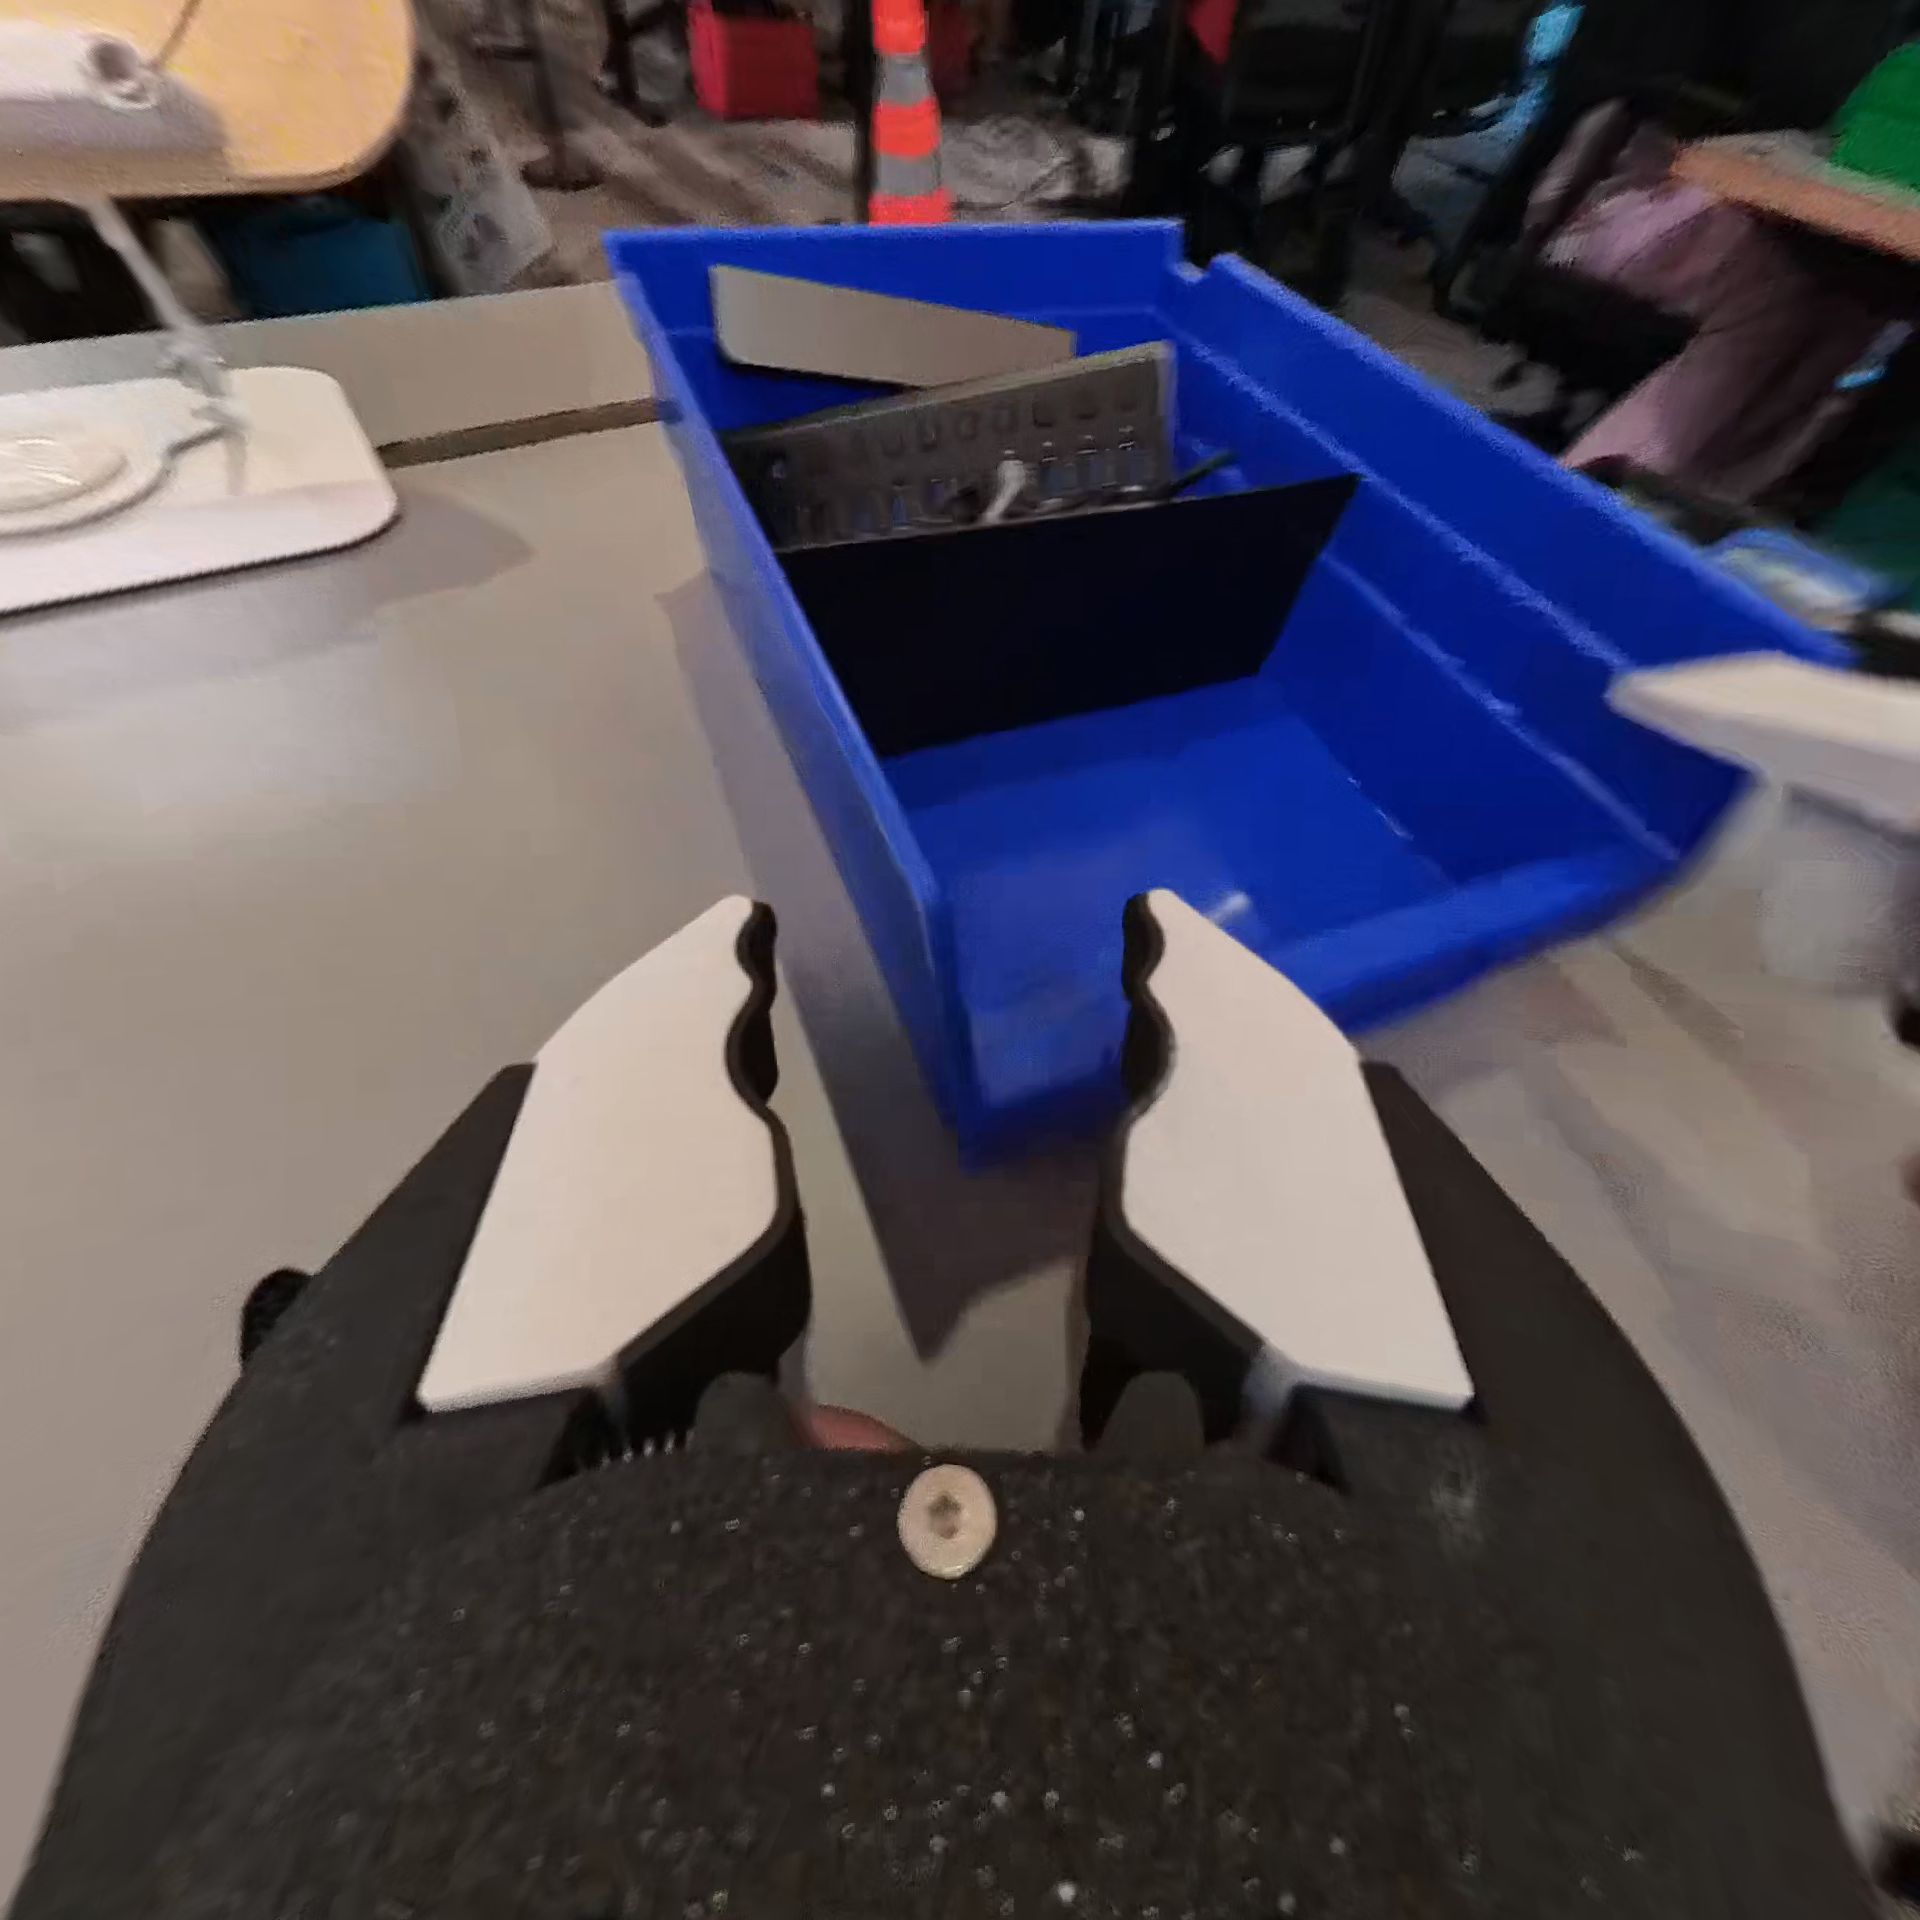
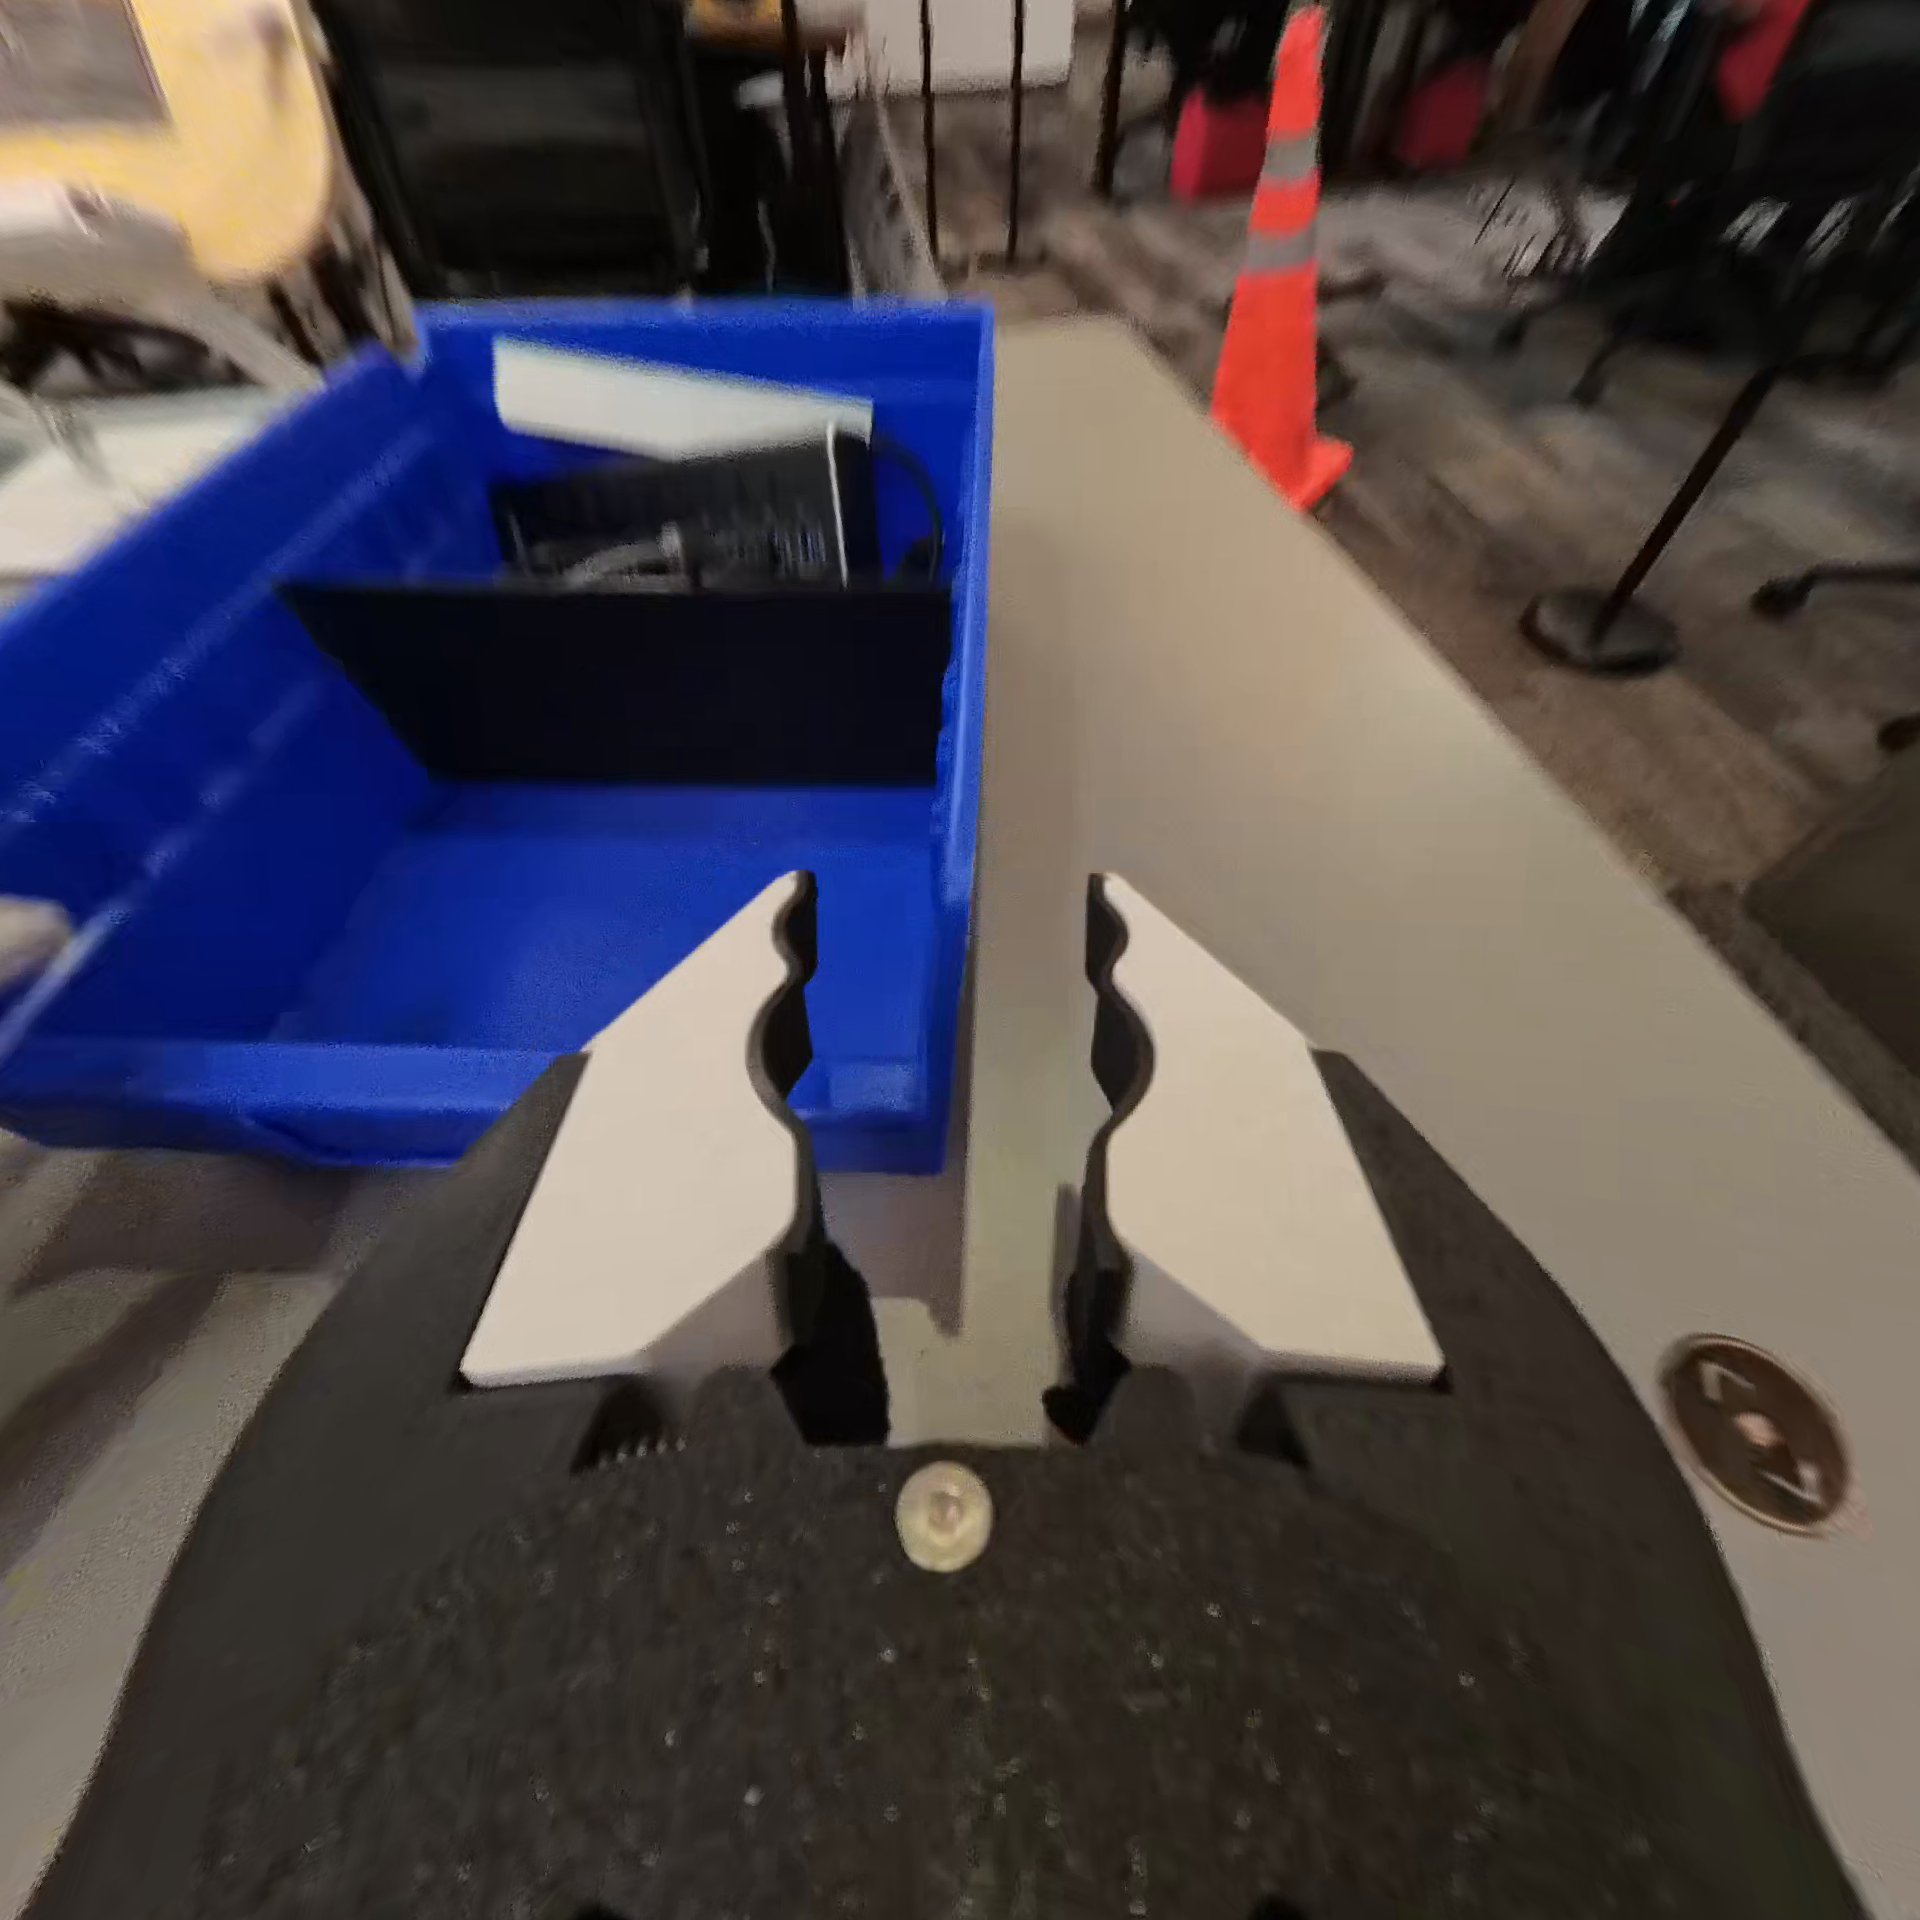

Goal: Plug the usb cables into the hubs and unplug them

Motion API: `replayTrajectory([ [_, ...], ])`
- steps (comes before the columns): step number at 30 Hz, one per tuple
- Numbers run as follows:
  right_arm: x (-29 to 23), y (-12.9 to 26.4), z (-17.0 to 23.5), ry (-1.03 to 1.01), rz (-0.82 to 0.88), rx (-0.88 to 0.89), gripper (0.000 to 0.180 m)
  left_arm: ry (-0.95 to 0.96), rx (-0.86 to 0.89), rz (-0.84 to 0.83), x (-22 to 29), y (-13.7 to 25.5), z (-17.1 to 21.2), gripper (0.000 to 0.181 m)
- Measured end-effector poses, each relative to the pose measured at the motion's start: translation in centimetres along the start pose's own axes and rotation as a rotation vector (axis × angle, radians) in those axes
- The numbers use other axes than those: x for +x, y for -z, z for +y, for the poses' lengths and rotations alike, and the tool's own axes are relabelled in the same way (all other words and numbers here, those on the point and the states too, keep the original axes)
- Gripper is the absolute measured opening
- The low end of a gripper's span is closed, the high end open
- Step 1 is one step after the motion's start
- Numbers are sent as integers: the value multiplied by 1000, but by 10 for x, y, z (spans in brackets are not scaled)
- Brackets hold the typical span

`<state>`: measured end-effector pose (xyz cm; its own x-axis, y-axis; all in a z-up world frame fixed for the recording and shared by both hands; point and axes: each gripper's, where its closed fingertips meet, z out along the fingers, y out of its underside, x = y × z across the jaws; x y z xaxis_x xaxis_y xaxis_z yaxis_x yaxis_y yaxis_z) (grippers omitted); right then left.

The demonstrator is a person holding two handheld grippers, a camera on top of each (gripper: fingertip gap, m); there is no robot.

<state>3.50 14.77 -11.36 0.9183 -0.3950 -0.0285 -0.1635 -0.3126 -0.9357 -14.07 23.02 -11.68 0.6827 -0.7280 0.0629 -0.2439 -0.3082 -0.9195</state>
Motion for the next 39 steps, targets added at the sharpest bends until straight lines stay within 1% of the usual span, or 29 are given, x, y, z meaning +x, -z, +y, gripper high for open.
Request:
replayTrajectory([
  [1, -2, -9, 8, 5, -12, -36, 49, -24, -11, -54, -6, -12, -1, 59],
  [2, -2, -16, 12, 16, -1, -57, 38, -36, -40, -55, -6, -22, 2, 51],
  [3, 2, -22, 15, 22, 33, -72, 22, -8, -83, -29, -3, -28, 6, 50],
  [4, 0, -26, 17, 12, 37, -81, 7, 27, -112, -48, -7, -29, 8, 30],
  [5, -2, -28, 16, -6, 36, -74, 2, 13, -120, -78, -12, -28, 8, 10],
  [7, -6, -24, 13, 50, 52, -72, 1, -25, -96, -89, -18, -24, 6, 6],
  [9, -18, -14, 9, 70, 70, -74, 0, -10, -53, -103, -27, -10, 7, 4],
  [13, -67, 5, 0, 74, 25, -12, 0, -5, 26, -151, -61, 38, 7, 4],
  [17, -144, 12, -7, 83, -106, 35, 1, -18, 73, -270, -117, 97, 6, 4],
  [20, -201, 8, -1, 116, -202, 37, 1, -8, 71, -353, -159, 130, 17, 4],
  [22, -227, 3, 7, 151, -231, 20, 1, 14, 52, -376, -180, 140, 28, 4],
  [24, -242, -3, 17, 181, -250, 0, 1, 51, 22, -368, -194, 139, 41, 5],
  [26, -247, -6, 24, 251, -254, 6, 2, 28, -20, -367, -202, 135, 53, 5],
  [28, -247, -6, 25, 300, -249, 11, 3, -3, -40, -331, -201, 135, 53, 7],
  [29, -248, -4, 25, 299, -267, 4, 3, 10, -24, -306, -199, 136, 50, 9],
  [30, -250, -1, 26, 292, -300, -2, 5, 38, 17, -271, -197, 141, 43, 19],
  [31, -252, 3, 26, 278, -334, -3, 7, 80, 79, -243, -197, 150, 32, 35],
  [32, -255, 9, 24, 268, -372, 7, 14, 128, 166, -252, -205, 165, 18, 39],
  [34, -249, 21, 17, 281, -383, 36, 26, 194, 356, -383, -246, 214, -2, 35],
  [35, -243, 27, 13, 301, -370, 61, 28, 213, 404, -479, -274, 240, -1, 34],
  [36, -236, 34, 8, 325, -358, 92, 28, 217, 403, -582, -305, 264, 6, 34],
  [38, -228, 46, -3, 360, -343, 161, 28, 172, 336, -780, -360, 304, 31, 46],
  [39, -226, 50, -9, 364, -339, 192, 28, 172, 302, -861, -382, 322, 43, 47],
])
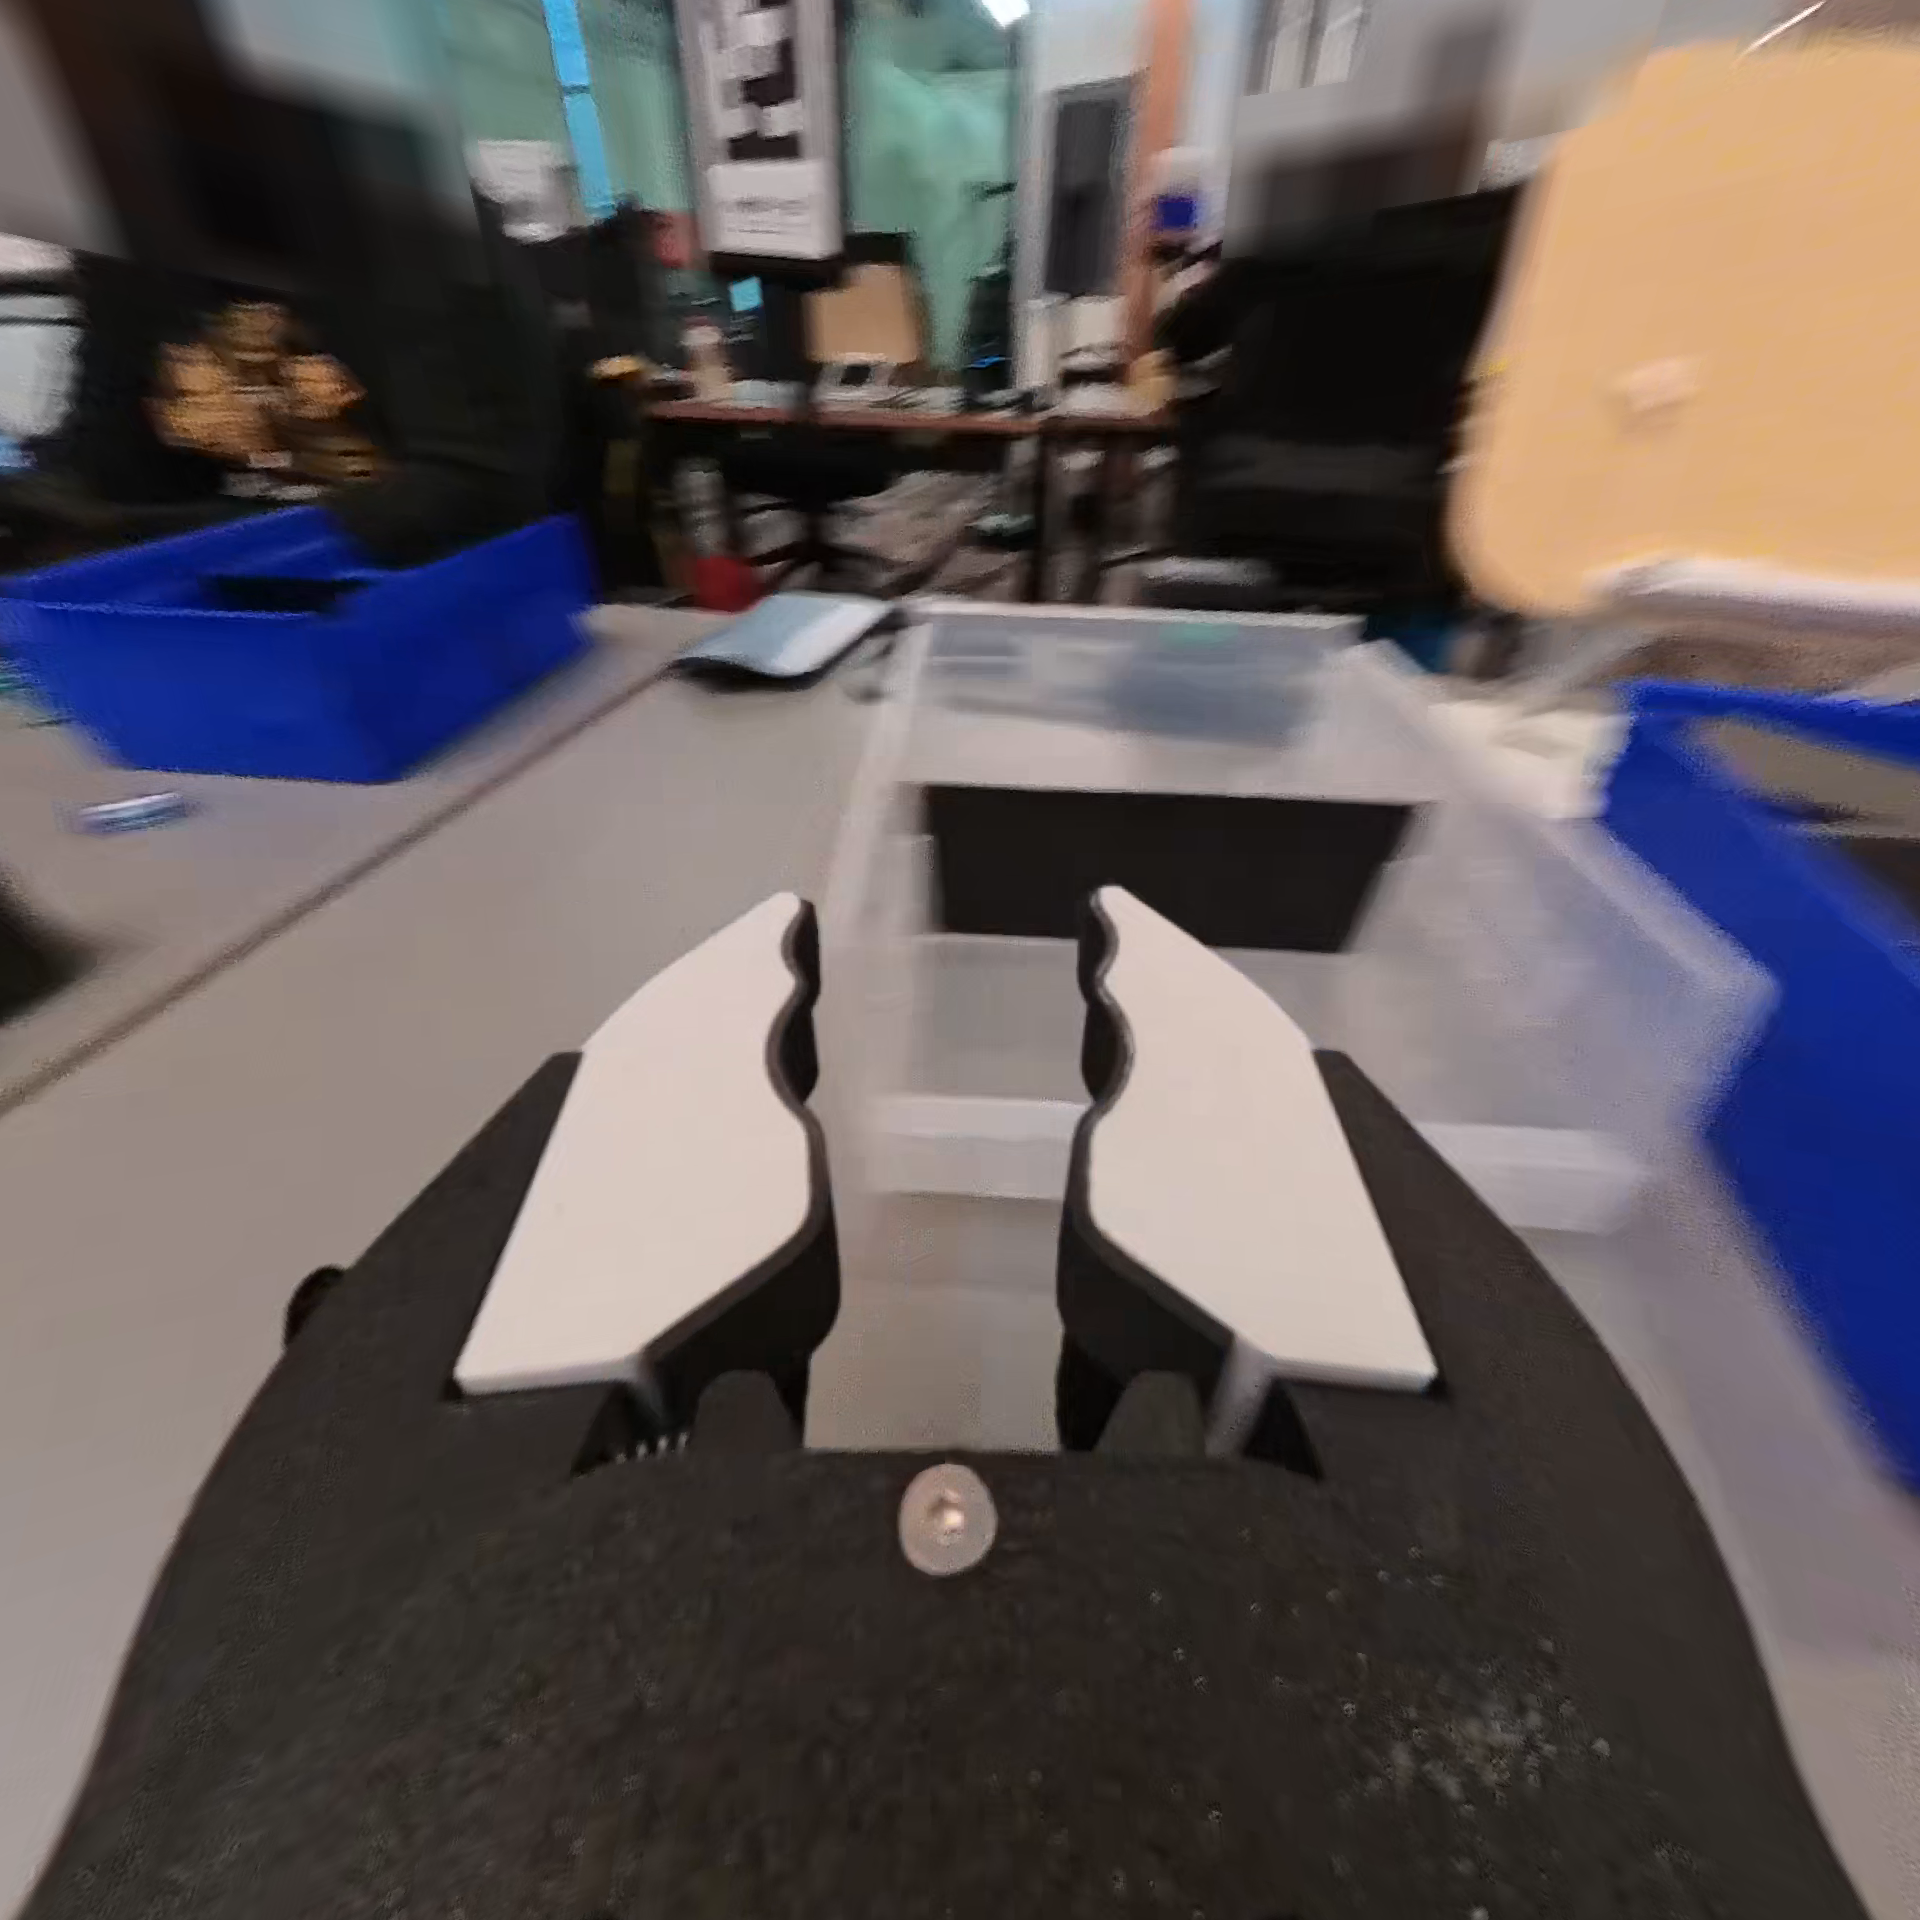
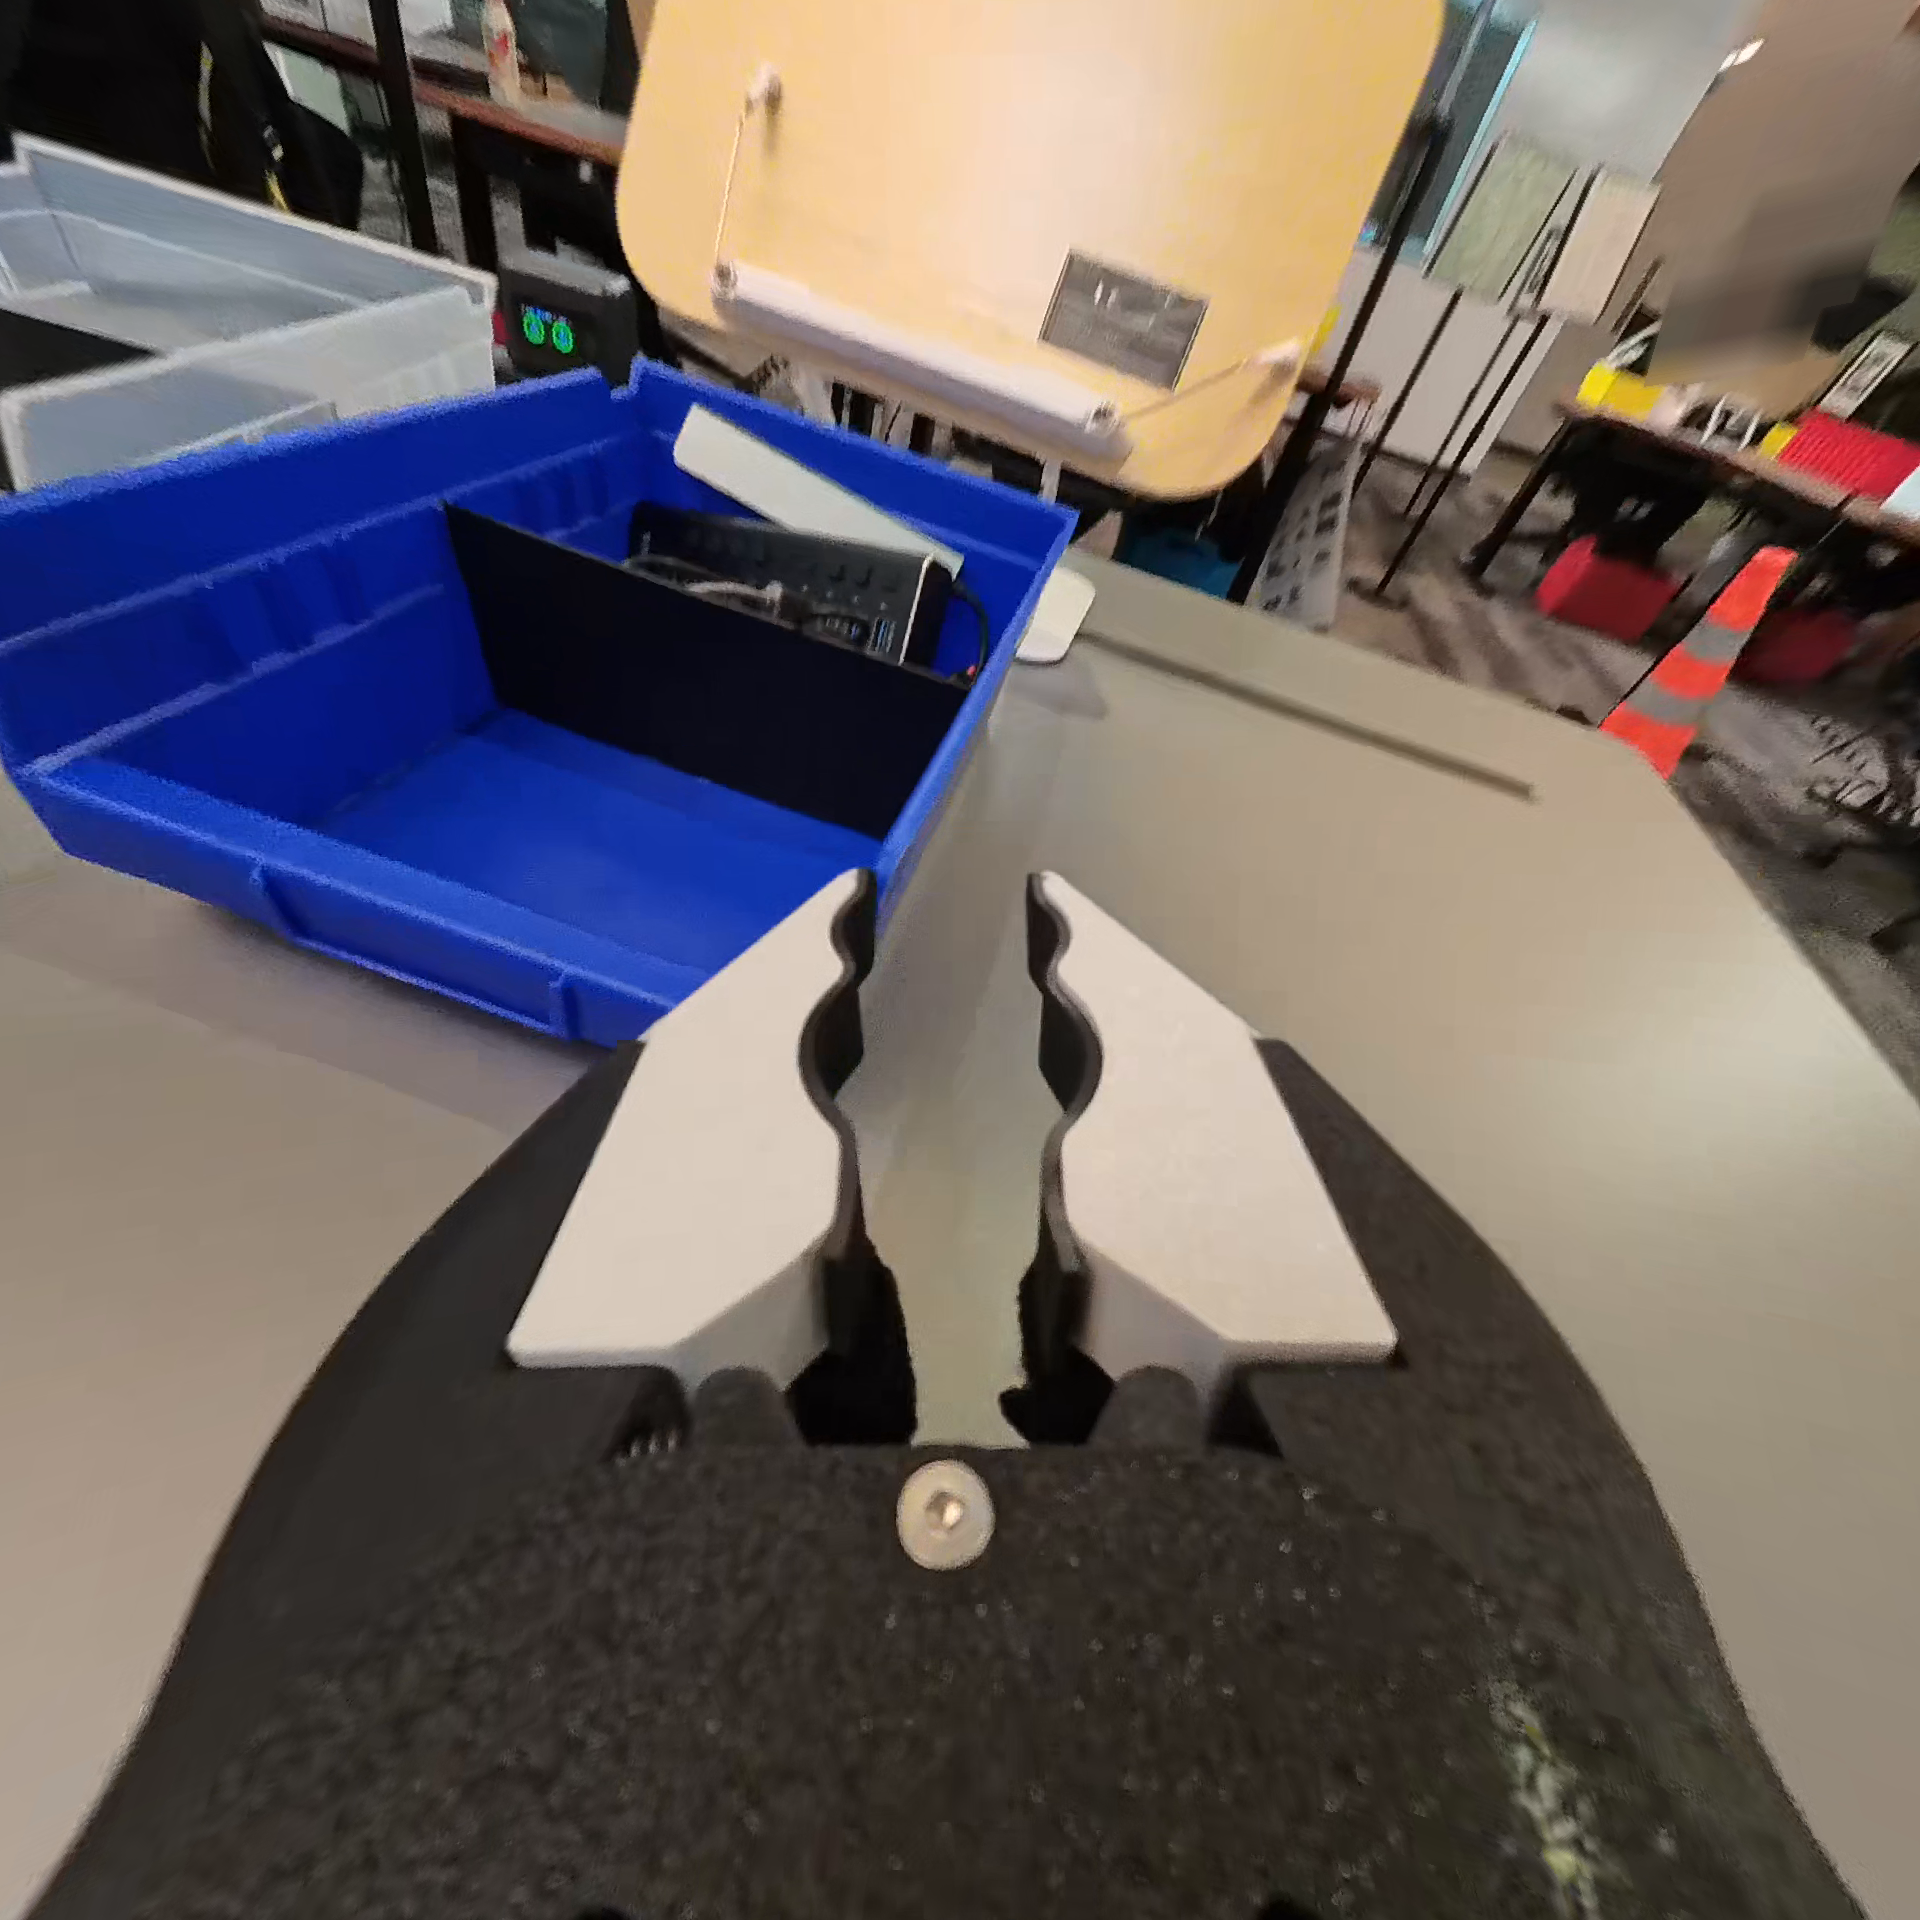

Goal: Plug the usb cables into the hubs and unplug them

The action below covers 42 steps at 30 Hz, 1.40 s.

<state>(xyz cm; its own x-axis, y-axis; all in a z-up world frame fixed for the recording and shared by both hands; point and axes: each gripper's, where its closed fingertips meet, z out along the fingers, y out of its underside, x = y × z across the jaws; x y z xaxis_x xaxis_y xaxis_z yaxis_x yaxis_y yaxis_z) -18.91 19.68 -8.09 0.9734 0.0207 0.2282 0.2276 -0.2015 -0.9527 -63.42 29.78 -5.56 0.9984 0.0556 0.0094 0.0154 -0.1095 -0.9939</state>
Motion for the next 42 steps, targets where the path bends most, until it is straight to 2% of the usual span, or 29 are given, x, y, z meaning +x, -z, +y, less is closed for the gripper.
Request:
replayTrajectory([
  [3, 2, 2, -3, -21, 27, -12, 28, 61, -54, -63, -44, -12, 7, 64],
  [8, -43, 26, -36, 29, -30, 118, 27, -7, -222, 66, -30, -47, 46, 66],
  [9, -60, 30, -38, 30, -75, 126, 28, 3, -259, 85, -27, -54, 54, 61],
  [11, -99, 36, -34, 20, -190, 109, 28, 29, -290, 149, -20, -62, 62, 32],
  [12, -117, 37, -30, 12, -243, 95, 29, 41, -296, 179, -17, -62, 62, 3],
  [15, -171, 32, -15, -26, -397, -14, 33, 23, -362, 212, -16, -47, 66, 3],
  [19, -232, 25, -17, -108, -552, -120, 48, 40, -415, 219, -14, -7, 72, 5],
  [22, -256, 4, -24, -65, -513, -129, 56, 19, -407, 195, -18, 23, 75, 5],
  [26, -280, -19, -36, -9, -466, -114, 47, 13, -415, 182, -24, 52, 79, 3],
  [29, -278, -36, -33, 35, -324, -146, 22, 27, -405, 196, -25, 70, 80, 4],
  [32, -278, -39, -32, -12, -290, -164, 8, -21, -376, 175, -28, 86, 80, 4],
  [37, -272, -27, -49, -73, -311, -121, 5, -168, -212, 72, -25, 109, 49, 4],
  [42, -220, -7, -104, -99, -257, 25, 4, -159, -23, 98, 13, 121, -8, 4],
])
